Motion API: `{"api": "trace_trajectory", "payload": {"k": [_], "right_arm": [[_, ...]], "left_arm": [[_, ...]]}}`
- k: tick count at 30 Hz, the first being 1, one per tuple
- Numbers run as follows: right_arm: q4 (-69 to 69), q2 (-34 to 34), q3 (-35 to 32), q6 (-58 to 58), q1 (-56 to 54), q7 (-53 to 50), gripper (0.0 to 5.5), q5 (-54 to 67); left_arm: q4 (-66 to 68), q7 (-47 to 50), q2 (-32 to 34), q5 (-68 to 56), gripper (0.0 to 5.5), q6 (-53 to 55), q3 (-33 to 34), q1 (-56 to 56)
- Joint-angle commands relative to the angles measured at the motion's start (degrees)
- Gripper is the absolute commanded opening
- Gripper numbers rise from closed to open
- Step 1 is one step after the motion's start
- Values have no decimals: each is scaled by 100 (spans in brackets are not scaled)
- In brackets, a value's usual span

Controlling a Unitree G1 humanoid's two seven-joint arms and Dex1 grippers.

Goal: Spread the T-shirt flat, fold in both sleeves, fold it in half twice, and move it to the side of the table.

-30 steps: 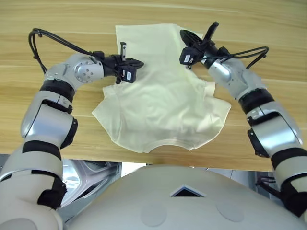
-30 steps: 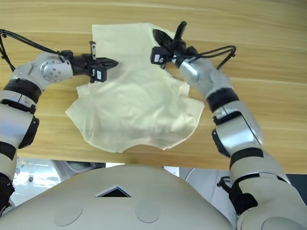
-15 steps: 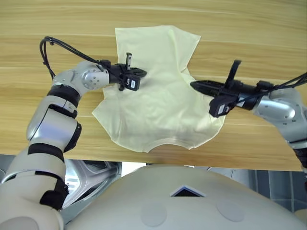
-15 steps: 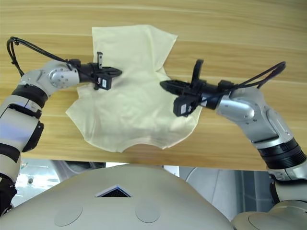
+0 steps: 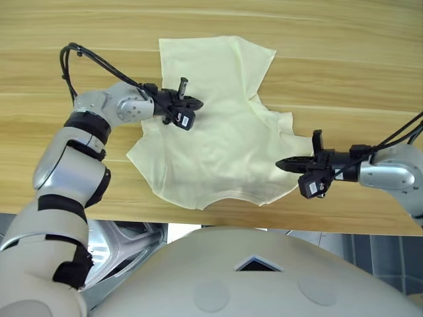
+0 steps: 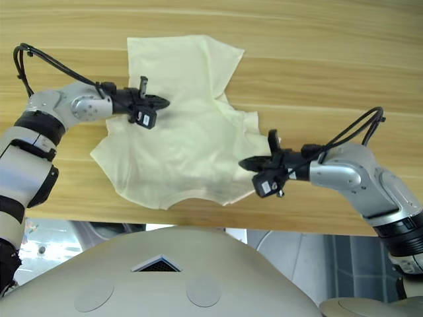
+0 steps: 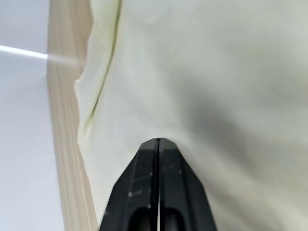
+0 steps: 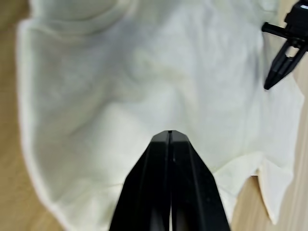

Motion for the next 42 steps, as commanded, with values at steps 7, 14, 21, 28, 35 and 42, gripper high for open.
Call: {"api": "trace_trajectory", "payload": {"k": [7,14,21,28,35,42], "right_arm": [[377,52,-82,70,-88,415,0,7],[684,371,-419,312,-636,82,0,-168],[901,604,-756,515,-1316,-228,0,-401],[1096,707,-357,371,-1169,-148,0,-765],[1149,614,-199,267,-951,70,0,-818],[1864,716,240,161,-715,181,0,-1211]], "left_arm": [[-84,-139,159,564,4,51,-553,1],[-169,-126,173,493,4,7,-604,96],[-179,-89,120,458,4,53,-624,172],[-195,-94,111,427,4,57,-638,192],[-192,-70,114,430,4,72,-643,213],[-187,-48,86,437,4,93,-649,203]]}}
